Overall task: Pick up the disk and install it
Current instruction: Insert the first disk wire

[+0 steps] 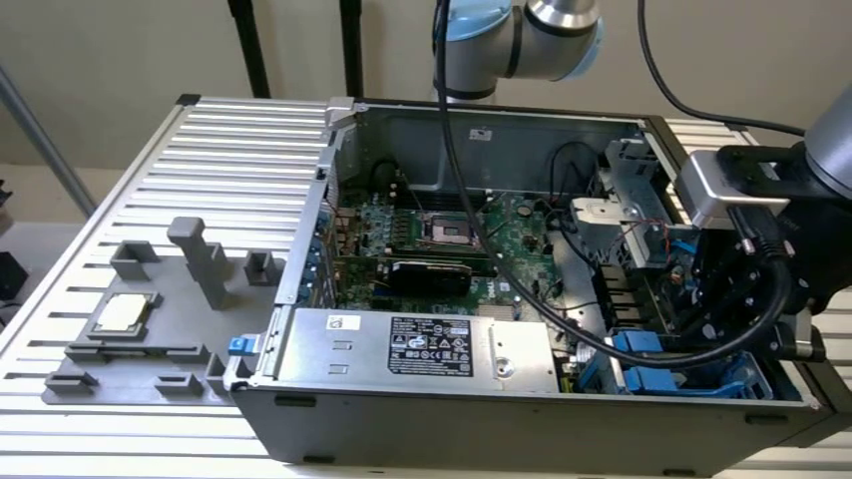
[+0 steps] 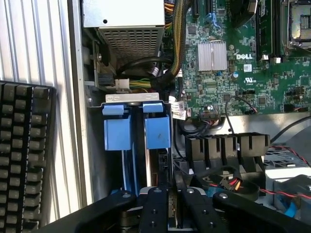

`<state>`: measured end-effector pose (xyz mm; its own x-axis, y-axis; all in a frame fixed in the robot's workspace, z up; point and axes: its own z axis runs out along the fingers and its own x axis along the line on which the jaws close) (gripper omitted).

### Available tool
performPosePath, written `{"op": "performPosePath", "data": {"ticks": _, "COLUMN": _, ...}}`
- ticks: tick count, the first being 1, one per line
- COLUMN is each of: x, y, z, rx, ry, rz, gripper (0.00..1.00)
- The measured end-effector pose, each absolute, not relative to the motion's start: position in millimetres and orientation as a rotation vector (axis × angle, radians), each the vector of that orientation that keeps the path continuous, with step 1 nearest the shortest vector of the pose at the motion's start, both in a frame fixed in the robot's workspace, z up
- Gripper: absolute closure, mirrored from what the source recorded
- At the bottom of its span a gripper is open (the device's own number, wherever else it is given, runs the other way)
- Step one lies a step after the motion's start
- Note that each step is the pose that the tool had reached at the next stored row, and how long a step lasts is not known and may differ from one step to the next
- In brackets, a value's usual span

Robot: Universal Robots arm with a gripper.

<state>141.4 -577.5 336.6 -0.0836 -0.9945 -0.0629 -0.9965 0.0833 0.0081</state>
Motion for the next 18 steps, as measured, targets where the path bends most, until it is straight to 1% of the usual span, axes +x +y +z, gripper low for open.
{"op": "performPosePath", "data": {"ticks": 14, "x": 144, "y": -577, "z": 333, "rx": -2.101, "ry": 2.285, "rz": 0.068, "gripper": 0.83}}
{"op": "performPosePath", "data": {"ticks": 16, "x": 144, "y": -577, "z": 336, "rx": -2.102, "ry": 2.285, "rz": 0.068, "gripper": 0.82}}
{"op": "performPosePath", "data": {"ticks": 17, "x": 144, "y": -577, "z": 341, "rx": -2.103, "ry": 2.286, "rz": 0.066, "gripper": 0.75}}
{"op": "performPosePath", "data": {"ticks": 18, "x": 144, "y": -577, "z": 345, "rx": -2.102, "ry": 2.286, "rz": 0.067, "gripper": 0.75}}
